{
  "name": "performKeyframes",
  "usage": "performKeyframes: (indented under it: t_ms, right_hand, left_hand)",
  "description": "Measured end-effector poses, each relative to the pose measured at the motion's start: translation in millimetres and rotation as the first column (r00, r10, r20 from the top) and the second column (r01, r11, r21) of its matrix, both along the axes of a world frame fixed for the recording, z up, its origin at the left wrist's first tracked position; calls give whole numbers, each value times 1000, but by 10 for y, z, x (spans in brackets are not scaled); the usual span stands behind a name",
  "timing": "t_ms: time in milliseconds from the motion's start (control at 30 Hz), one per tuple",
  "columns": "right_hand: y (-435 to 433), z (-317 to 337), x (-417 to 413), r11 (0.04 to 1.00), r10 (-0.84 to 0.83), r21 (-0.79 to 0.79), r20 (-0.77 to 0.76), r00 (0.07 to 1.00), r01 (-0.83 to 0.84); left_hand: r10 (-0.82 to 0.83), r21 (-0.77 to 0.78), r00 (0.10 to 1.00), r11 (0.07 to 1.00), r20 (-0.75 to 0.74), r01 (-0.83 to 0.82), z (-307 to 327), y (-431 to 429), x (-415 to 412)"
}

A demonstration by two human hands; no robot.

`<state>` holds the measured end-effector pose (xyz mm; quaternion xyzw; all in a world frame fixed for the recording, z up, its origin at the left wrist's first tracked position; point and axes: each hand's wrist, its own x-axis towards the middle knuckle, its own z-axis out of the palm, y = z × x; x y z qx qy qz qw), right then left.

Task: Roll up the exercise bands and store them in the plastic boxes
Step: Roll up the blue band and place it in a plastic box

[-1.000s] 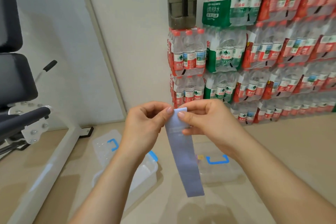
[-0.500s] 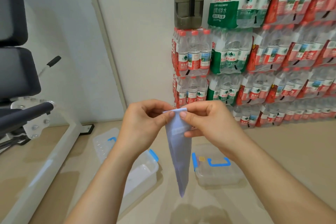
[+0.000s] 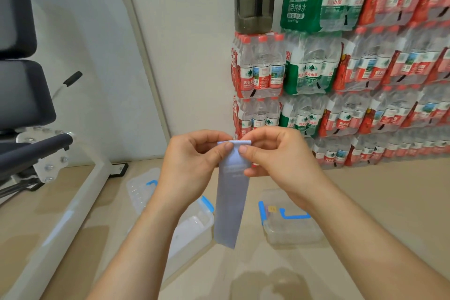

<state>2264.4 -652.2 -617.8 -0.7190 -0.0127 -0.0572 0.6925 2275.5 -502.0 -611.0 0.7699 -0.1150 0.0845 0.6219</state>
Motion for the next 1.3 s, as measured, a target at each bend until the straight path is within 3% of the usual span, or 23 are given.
performKeyframes:
  t_ms: [333, 533, 800, 1133, 1300]
  right_hand:
    - [1, 63, -28, 995, 43, 95, -25, 999, -41]
    - [7, 56, -29, 980, 117, 179, -156, 981, -89]
    - [-29, 84, -22, 949, 159, 296, -153, 975, -109]
    - [-33, 68, -15, 976, 103, 206, -143, 984, -72]
    - [-38, 63, -4, 975, 115, 205, -143, 983, -84]
  left_hand:
    - [16, -24, 1000, 1000, 25, -15, 1, -6, -4]
    - [-71, 121, 997, 990, 0, 70, 4, 40, 18]
    - [-86, 11, 996, 996, -27, 87, 80, 48, -40]
    - [-157, -9, 975, 987, -154, 158, 115, 70, -51]
    - [-88, 0, 986, 996, -142, 89, 101, 54, -46]
